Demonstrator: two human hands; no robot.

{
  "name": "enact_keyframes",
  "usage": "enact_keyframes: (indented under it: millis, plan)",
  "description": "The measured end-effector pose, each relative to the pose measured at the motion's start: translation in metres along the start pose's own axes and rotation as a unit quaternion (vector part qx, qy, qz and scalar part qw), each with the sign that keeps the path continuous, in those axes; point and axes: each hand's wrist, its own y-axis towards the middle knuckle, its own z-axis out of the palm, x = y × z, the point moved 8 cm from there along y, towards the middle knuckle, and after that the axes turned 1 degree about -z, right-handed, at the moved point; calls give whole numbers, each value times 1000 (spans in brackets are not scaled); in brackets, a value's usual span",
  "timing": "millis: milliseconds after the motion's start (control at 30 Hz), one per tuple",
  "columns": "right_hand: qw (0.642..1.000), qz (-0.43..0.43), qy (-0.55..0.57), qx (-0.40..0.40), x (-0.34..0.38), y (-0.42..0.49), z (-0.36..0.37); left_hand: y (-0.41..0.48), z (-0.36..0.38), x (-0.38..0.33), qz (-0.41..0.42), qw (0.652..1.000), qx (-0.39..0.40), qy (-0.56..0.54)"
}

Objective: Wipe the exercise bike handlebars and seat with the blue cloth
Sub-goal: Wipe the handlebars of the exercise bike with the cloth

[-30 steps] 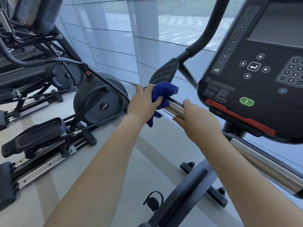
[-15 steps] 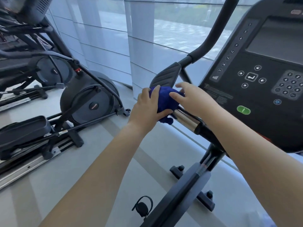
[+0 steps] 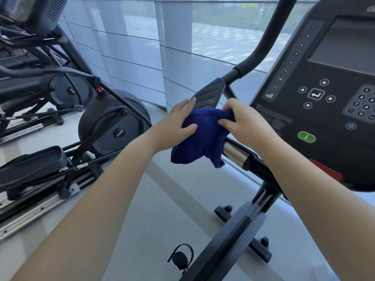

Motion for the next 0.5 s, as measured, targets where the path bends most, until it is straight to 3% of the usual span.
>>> enact_keyframes:
  millis: [100, 300, 500]
  plan:
    - [999, -19, 0, -38, 2, -2, -8, 5, -9, 4, -15, 998, 27, -55]
    - [996, -36, 7, -77, 3, -5, -15, 18, -18, 1, 2, 998, 43, -36]
    - [994, -16, 72, -82, -3, -7, -23, 21, -29, -9, 27, 1000, 5, -7]
